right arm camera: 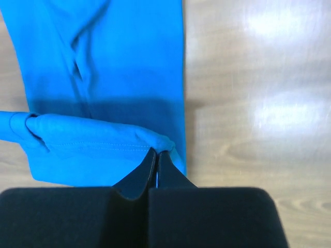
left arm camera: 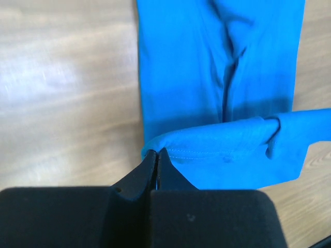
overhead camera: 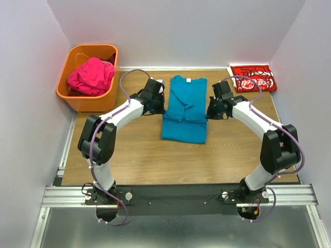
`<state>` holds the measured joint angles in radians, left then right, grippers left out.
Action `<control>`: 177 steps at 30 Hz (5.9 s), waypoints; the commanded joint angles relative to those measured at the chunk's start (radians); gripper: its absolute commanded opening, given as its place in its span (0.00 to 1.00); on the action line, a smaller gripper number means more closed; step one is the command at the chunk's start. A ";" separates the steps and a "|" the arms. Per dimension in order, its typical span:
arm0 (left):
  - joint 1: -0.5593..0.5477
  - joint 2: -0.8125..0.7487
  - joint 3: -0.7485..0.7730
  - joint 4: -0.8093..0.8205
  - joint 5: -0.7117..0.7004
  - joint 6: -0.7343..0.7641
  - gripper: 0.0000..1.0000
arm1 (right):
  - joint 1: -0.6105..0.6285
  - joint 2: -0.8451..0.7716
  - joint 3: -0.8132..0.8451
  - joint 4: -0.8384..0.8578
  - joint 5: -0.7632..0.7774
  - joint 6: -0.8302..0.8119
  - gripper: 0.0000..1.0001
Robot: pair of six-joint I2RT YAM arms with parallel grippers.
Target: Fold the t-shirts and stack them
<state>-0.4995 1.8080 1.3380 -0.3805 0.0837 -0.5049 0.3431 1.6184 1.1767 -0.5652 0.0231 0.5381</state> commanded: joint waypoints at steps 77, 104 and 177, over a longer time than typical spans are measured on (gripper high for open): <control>-0.224 -0.230 -0.542 0.115 -0.052 -0.026 0.03 | 0.197 0.157 0.006 0.542 -0.370 -0.271 0.17; -0.224 -0.343 -0.635 0.092 -0.022 -0.069 0.04 | 0.243 0.394 0.119 0.791 0.172 -0.395 0.17; -0.096 -0.664 -0.764 0.137 0.016 -0.261 0.20 | 0.320 0.106 -0.408 0.838 -0.710 0.164 0.31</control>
<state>-0.5831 1.0935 0.5629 -0.2764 0.0471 -0.7834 0.6609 1.7985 0.7509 0.3267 -0.7372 0.7361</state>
